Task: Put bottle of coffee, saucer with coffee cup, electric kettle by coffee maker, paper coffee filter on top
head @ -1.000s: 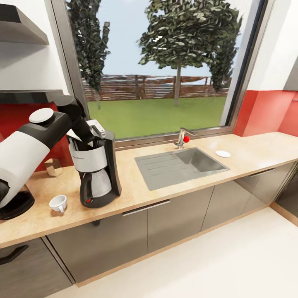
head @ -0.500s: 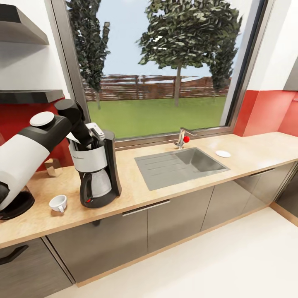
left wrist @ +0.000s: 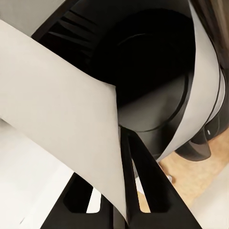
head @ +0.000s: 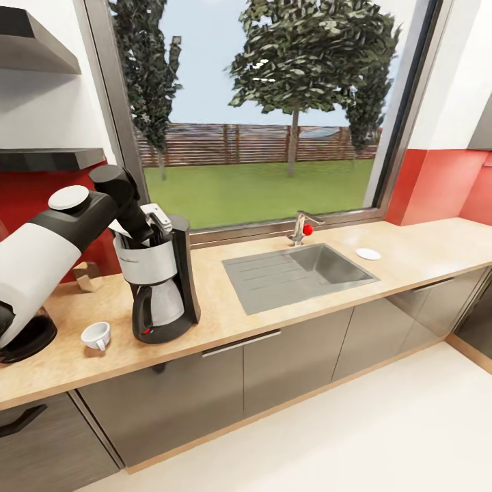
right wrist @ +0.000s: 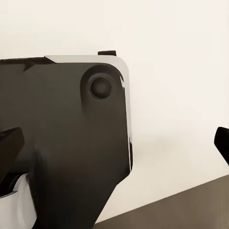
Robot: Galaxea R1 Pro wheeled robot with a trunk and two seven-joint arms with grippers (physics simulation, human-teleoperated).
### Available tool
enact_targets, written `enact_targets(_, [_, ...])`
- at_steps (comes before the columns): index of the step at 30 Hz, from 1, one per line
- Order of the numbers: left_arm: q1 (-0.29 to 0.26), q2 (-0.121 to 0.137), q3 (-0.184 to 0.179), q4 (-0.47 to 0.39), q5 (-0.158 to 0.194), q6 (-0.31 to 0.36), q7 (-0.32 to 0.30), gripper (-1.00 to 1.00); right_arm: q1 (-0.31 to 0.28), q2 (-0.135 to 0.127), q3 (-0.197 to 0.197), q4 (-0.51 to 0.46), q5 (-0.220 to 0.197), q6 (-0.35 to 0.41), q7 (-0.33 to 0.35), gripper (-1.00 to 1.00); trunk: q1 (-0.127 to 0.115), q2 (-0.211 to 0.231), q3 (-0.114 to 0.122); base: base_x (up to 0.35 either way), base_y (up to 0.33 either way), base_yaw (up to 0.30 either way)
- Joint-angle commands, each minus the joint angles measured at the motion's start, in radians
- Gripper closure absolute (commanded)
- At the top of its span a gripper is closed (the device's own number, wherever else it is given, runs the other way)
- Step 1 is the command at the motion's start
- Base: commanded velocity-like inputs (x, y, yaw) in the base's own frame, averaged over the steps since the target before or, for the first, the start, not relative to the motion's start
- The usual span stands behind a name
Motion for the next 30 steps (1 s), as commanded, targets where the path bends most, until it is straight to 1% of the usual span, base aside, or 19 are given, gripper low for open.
enact_targets(1, [-0.002, 0.001, -0.003, -0.002, -0.010, 0.002, -0.011, 1.00, -0.001, 0.000, 0.000, 0.001, -0.007, -0.004, 0.000, -1.00, 0.001, -0.002, -0.002, 0.000, 0.000, 0.000])
enact_targets(26, [-0.001, 0.002, 0.002, -0.003, -0.010, 0.001, -0.017, 1.00, -0.001, 0.000, 0.000, 0.000, -0.007, -0.004, 0.000, -1.00, 0.001, -0.002, -0.002, 0.000, 0.000, 0.000])
enact_targets(27, [-0.001, 0.003, 0.002, -0.003, -0.010, 0.001, -0.017, -1.00, -0.001, 0.000, 0.000, 0.000, -0.007, -0.004, 0.000, -1.00, 0.001, -0.002, -0.002, 0.000, 0.000, 0.000])
enact_targets(30, [-0.001, 0.003, 0.002, -0.003, -0.011, 0.001, -0.017, -1.00, -0.001, 0.000, 0.000, 0.000, -0.007, -0.004, 0.000, -1.00, 0.001, -0.002, -0.002, 0.000, 0.000, 0.000])
